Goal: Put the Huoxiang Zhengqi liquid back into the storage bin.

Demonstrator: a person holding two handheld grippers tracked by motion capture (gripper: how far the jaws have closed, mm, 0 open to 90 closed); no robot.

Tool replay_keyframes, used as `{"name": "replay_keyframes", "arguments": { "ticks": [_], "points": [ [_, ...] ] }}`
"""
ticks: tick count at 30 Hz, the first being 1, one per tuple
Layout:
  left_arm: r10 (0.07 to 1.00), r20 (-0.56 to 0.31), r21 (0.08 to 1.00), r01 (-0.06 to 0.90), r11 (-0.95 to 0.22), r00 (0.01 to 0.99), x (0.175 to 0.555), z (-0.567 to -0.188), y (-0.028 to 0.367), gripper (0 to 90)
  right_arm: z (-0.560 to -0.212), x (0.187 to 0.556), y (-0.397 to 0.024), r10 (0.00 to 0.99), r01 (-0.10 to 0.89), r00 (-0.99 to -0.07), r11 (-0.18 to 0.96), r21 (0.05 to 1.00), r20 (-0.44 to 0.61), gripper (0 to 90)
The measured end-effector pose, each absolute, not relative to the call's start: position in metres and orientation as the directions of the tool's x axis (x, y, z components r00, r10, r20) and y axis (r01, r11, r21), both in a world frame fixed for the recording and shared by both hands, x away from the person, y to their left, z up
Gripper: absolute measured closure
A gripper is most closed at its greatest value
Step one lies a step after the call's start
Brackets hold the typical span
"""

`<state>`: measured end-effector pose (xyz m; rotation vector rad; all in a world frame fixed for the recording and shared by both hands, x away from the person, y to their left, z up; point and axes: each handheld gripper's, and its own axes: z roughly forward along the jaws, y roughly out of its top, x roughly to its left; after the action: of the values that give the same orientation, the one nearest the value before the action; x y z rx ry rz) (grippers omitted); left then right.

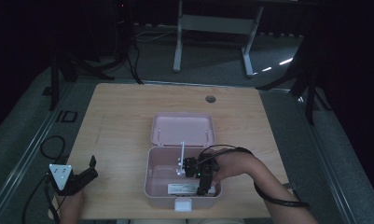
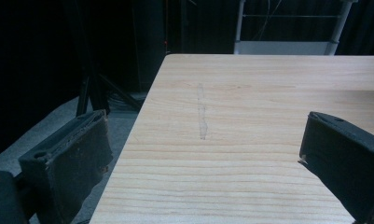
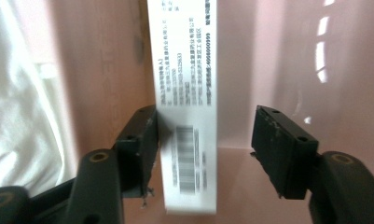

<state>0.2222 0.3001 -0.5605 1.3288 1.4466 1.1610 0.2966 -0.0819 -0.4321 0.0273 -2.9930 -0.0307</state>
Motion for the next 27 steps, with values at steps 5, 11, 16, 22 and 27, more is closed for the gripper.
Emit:
{"name": "replay_keyframes", "arguments": {
  "ticks": [5,11,16,22,27],
  "points": [
    [0.996,0.011,0.974,0.225,0.01,-0.093,0.222,-0.561,0.3,2.3,-0.405,0.302,-0.096,0.009,0.024,-0.993,0.992,0.126,0.114,32.7],
    [0.996,0.015,0.974,0.228,0.007,-0.093,0.222,-0.561,0.299,2.3,-0.378,0.306,-0.13,0.006,0.019,-0.999,0.957,0.29,0.045,14.0],
    [0.995,0.015,0.974,0.227,0.007,-0.094,0.222,-0.561,0.299,2.3,-0.375,0.313,-0.154,0.053,0.05,-0.999,0.946,0.319,0.0,13.3],
    [0.996,0.018,0.974,0.228,0.003,-0.092,0.222,-0.561,0.299,2.3,-0.379,0.32,-0.189,0.112,0.083,-0.992,0.917,0.39,-0.052,13.0],
    [0.995,0.019,0.974,0.228,0.003,-0.094,0.222,-0.561,0.299,2.3,-0.387,0.326,-0.207,0.167,0.127,-0.985,0.879,0.459,-0.048,12.9]
  ]
}}
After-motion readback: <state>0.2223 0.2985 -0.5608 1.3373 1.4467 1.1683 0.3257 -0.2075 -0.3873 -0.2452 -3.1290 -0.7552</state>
